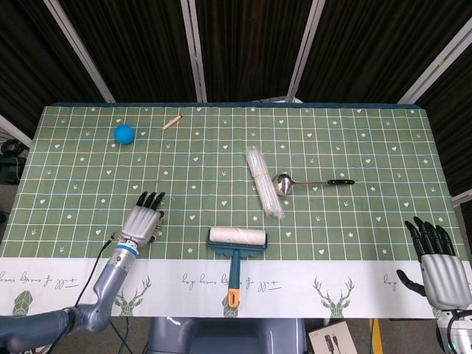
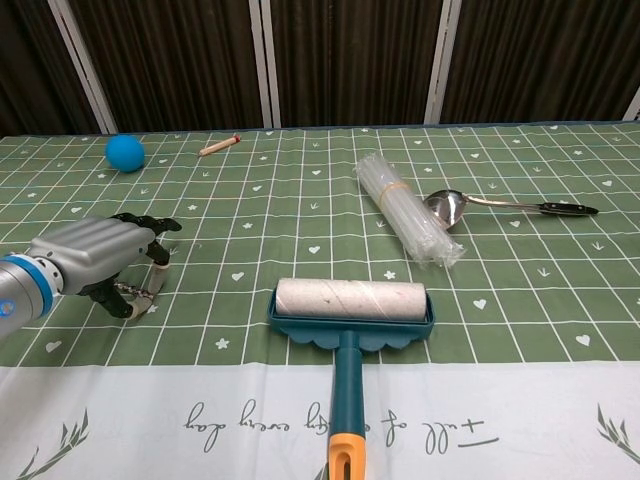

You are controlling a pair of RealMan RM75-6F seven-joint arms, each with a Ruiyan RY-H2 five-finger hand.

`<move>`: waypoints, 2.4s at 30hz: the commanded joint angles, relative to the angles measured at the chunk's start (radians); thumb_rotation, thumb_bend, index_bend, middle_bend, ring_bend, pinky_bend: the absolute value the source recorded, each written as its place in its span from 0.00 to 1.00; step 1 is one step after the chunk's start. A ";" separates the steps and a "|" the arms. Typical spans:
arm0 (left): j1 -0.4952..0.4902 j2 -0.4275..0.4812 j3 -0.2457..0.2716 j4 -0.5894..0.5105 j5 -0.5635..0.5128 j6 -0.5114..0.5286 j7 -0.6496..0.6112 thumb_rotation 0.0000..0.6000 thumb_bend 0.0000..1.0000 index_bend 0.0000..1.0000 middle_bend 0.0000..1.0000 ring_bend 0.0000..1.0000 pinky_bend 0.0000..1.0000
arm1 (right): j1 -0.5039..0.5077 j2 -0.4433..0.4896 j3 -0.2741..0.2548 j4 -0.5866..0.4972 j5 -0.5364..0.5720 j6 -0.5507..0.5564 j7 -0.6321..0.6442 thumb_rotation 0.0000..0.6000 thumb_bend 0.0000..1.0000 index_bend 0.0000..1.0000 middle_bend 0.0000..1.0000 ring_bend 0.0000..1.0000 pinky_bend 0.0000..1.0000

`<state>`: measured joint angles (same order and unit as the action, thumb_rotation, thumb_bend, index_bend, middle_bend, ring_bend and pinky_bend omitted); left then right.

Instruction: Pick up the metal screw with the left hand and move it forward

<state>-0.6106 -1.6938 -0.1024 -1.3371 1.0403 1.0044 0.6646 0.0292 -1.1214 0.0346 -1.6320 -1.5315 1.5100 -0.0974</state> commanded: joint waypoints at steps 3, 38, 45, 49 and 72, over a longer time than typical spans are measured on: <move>-0.001 0.001 -0.001 -0.007 0.004 0.010 -0.008 1.00 0.38 0.58 0.00 0.00 0.00 | 0.000 0.001 0.001 -0.001 0.001 0.000 0.002 1.00 0.11 0.00 0.00 0.00 0.04; -0.007 0.085 -0.391 -0.019 -0.276 -0.155 -0.876 1.00 0.41 0.60 0.00 0.00 0.00 | 0.008 0.001 -0.001 -0.005 0.005 -0.020 0.016 1.00 0.11 0.00 0.00 0.00 0.04; -0.058 0.072 -0.396 0.055 -0.272 -0.192 -0.876 1.00 0.41 0.60 0.00 0.00 0.00 | 0.013 -0.001 0.000 -0.008 0.007 -0.029 0.021 1.00 0.11 0.00 0.00 0.00 0.04; -0.081 0.056 -0.394 0.097 -0.279 -0.199 -0.871 1.00 0.41 0.60 0.00 0.00 0.00 | 0.016 -0.002 0.000 -0.008 0.008 -0.034 0.023 1.00 0.11 0.00 0.00 0.00 0.04; -0.156 -0.015 -0.381 0.295 -0.291 -0.274 -0.886 1.00 0.41 0.61 0.00 0.00 0.00 | 0.022 0.004 -0.004 -0.012 0.016 -0.050 0.039 1.00 0.11 0.00 0.00 0.00 0.03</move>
<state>-0.7576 -1.7024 -0.4829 -1.0644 0.7477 0.7430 -0.2172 0.0514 -1.1172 0.0310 -1.6435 -1.5155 1.4600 -0.0589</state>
